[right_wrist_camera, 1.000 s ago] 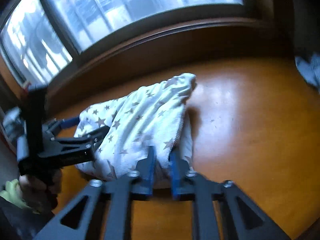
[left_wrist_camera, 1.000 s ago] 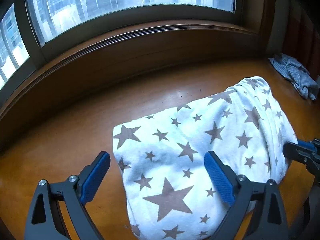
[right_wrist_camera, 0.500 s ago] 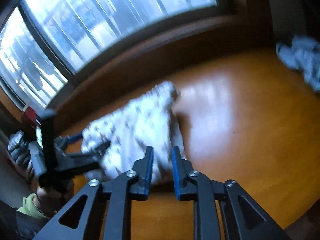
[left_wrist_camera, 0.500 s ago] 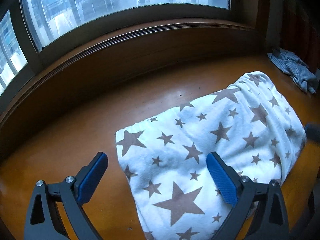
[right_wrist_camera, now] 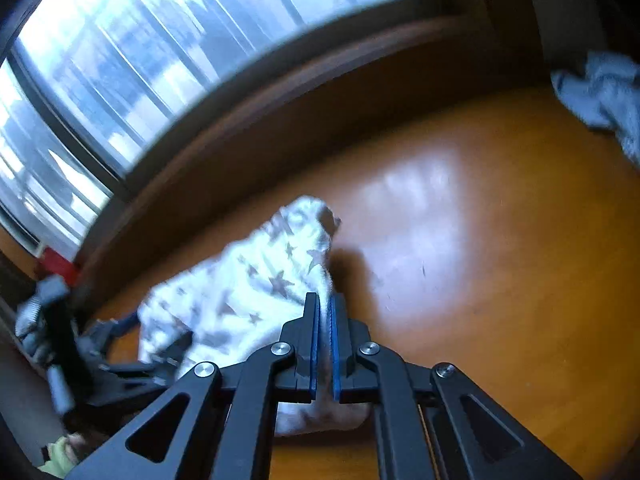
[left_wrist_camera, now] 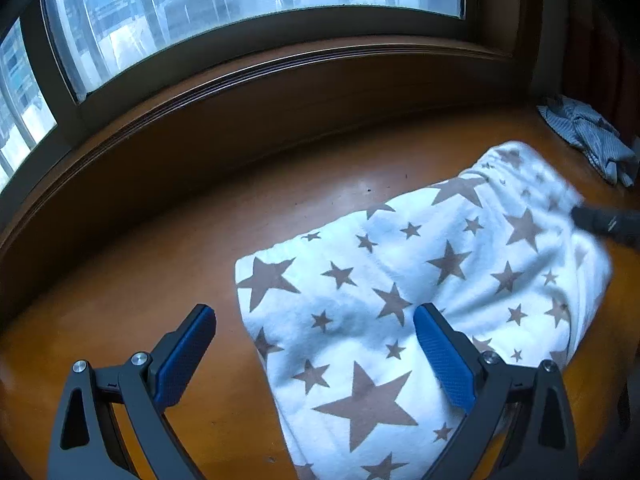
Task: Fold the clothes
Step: 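Lay the bundle end down, open the right gripper and press it flat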
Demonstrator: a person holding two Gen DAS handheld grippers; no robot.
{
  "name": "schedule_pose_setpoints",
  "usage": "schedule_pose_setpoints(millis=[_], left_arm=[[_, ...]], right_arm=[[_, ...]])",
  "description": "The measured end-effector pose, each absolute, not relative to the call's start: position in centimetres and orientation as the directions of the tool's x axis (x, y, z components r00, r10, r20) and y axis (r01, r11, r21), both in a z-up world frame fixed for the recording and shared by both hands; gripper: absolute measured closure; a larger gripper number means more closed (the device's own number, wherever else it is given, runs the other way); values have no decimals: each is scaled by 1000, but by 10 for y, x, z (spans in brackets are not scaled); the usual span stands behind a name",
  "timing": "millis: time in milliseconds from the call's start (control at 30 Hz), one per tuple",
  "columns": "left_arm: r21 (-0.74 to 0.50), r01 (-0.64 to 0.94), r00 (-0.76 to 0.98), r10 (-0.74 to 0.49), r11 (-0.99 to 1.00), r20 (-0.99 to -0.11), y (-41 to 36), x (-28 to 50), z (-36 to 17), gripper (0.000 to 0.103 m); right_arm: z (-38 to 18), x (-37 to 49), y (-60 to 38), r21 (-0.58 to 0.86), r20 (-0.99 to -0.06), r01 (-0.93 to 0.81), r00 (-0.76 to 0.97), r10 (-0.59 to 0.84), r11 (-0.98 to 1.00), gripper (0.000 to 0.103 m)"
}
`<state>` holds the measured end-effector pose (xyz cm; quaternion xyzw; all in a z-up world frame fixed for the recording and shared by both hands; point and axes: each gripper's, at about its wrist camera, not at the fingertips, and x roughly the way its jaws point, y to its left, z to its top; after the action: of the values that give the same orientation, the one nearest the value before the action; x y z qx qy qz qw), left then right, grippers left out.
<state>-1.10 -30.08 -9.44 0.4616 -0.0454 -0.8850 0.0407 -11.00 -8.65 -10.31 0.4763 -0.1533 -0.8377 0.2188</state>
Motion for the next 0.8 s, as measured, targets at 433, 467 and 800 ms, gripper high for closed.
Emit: schedule_pose_setpoints(millis=[433,467,800], left_arm=[[-114,-105,-556,153,-988,-817,-337,78,-74,34],[-118,-105,-556,157,-987,-816,-338,74,-82,34],[-93,-101,-520,132,-991,-844,-311,55,-102,84]], right_arm=[[-73,-38,-74,269,-744,452,-463,-481,-851,63],[-75,-31,-75,223,-760,476,-461,-458,-850,63],[-100,-23,-108,80,-780,512,-502,-373,-855,73]])
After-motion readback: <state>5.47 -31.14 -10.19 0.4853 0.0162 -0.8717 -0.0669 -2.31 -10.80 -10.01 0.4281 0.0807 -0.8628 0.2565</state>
